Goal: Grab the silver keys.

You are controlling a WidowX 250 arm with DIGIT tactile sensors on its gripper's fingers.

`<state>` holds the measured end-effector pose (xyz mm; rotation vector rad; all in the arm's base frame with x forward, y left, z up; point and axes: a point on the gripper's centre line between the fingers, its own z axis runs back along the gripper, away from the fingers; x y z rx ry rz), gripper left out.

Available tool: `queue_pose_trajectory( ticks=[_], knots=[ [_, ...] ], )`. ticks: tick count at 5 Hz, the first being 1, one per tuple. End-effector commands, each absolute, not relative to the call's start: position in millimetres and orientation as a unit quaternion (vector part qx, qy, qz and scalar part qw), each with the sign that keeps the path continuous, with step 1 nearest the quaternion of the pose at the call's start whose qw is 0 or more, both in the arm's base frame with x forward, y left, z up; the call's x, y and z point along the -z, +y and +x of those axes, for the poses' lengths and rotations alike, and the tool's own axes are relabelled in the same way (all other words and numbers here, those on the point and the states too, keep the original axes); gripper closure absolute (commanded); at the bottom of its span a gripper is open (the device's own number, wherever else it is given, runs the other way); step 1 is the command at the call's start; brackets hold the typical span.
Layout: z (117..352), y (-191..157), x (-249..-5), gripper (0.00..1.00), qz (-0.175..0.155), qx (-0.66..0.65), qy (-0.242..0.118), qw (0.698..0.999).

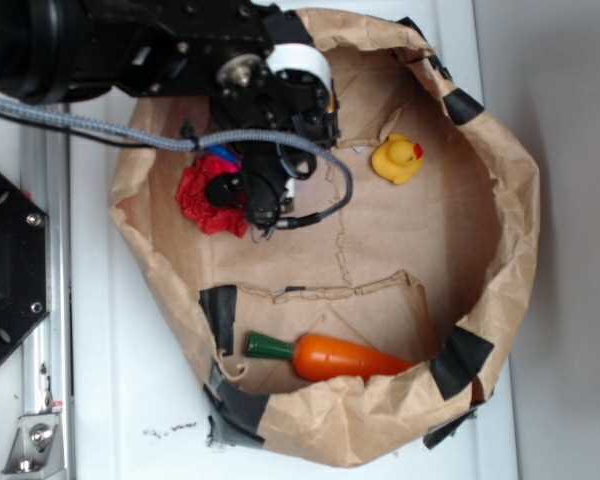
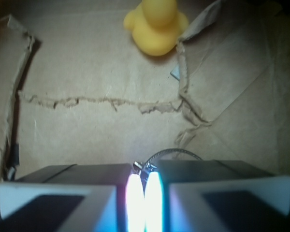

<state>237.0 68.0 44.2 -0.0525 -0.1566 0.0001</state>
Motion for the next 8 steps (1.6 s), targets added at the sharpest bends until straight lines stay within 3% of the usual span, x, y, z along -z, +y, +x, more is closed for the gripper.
queue_pose_trajectory(
  ticks=[1, 3, 8],
  knots=[
    [231.5, 71.8, -22.1, 0.0, -0.006, 0.047, -0.084, 0.995],
    [230.4, 72.7, -1.2, 0.0, 0.011, 0.05, -0.074, 0.996],
    [207.2, 75.3, 15.5, 0.0, 0.033, 0.047, -0.074, 0.996]
  ],
)
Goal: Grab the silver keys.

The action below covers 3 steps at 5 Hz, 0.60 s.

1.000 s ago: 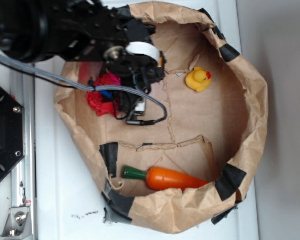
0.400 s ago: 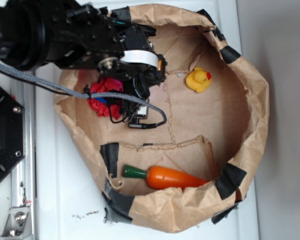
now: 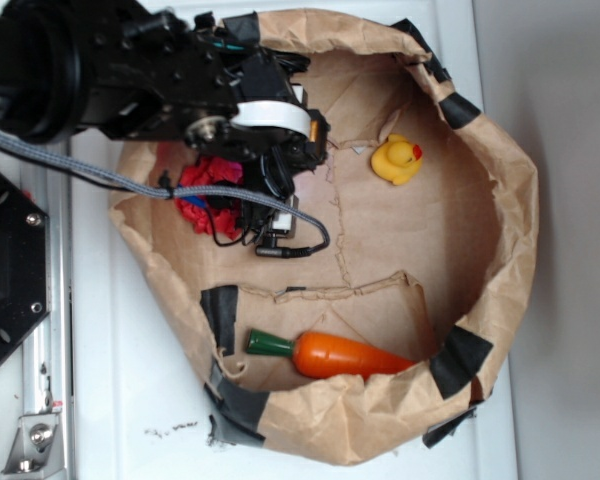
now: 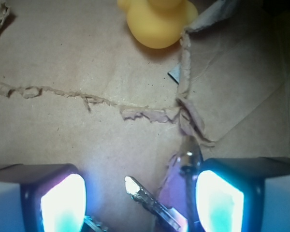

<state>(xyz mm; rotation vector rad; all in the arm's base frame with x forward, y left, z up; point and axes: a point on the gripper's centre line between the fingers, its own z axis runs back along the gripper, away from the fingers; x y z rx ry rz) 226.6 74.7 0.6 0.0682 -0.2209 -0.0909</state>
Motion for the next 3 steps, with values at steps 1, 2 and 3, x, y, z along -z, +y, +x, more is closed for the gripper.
queue_pose_trajectory(
  ticks=[1, 2, 3],
  knots=[
    [204.9, 75.3, 21.6, 0.0, 0.048, 0.047, -0.076, 0.995],
    [203.3, 76.7, 21.9, 1.0, 0.044, 0.034, -0.077, 0.995],
    [203.0, 77.1, 20.5, 1.0, 0.041, 0.031, -0.079, 0.996]
  ],
)
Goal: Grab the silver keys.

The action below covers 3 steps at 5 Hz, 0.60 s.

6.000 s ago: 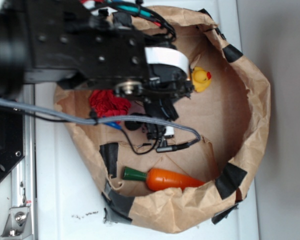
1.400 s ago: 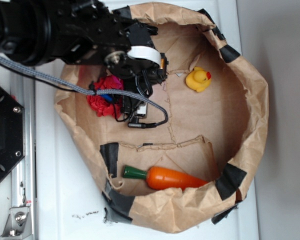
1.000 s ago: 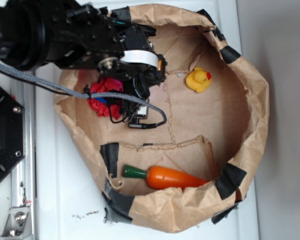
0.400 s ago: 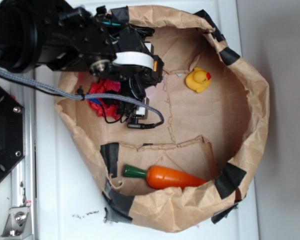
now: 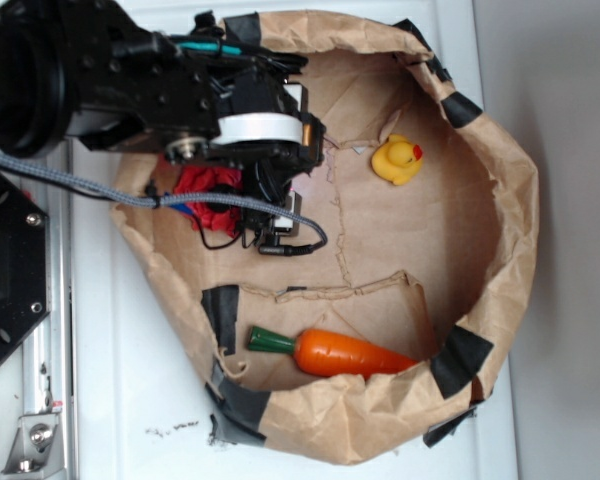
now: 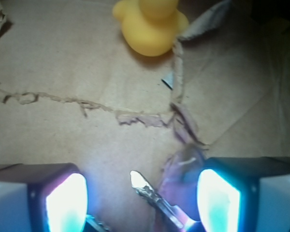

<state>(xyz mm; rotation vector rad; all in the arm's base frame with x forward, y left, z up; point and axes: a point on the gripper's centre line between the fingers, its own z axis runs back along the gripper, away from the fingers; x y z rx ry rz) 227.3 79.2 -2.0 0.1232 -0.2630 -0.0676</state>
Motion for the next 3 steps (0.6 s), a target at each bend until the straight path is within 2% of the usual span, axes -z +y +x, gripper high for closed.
queue_pose_trajectory(
  ticks=[1, 2, 3],
  knots=[
    [206.7, 77.1, 17.9, 1.0, 0.039, 0.027, -0.083, 0.995],
    [209.3, 78.2, 14.7, 1.0, 0.035, 0.021, -0.087, 0.995],
    [214.6, 80.3, 7.2, 1.0, 0.017, 0.013, -0.097, 0.995]
  ],
)
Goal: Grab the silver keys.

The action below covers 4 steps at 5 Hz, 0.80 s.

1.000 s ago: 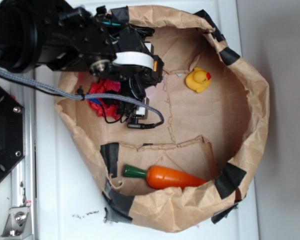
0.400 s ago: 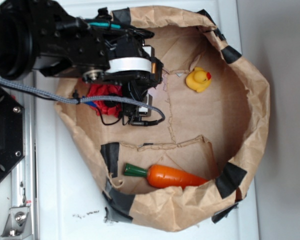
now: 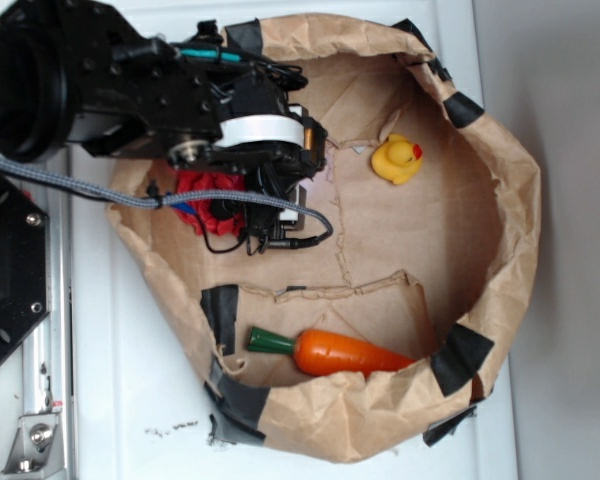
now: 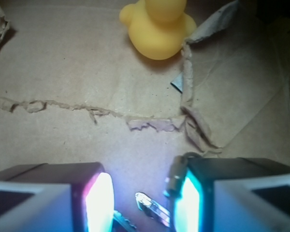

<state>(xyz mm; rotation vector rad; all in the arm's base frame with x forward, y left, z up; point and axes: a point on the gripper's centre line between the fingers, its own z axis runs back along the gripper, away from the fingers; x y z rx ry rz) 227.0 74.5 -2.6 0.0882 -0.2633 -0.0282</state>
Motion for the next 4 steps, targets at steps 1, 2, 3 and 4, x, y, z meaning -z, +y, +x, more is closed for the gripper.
queue_pose_trajectory(
  ticks=[1, 2, 3, 4],
  knots=[
    [219.0, 82.2, 0.6, 1.0, 0.007, 0.005, -0.103, 0.995],
    [221.6, 82.8, -2.8, 1.0, 0.004, 0.004, -0.109, 0.994],
    [224.6, 83.4, -6.4, 1.0, 0.001, 0.0, -0.111, 0.994],
    [228.3, 83.4, -15.4, 1.0, -0.006, -0.004, -0.116, 0.993]
  ],
)
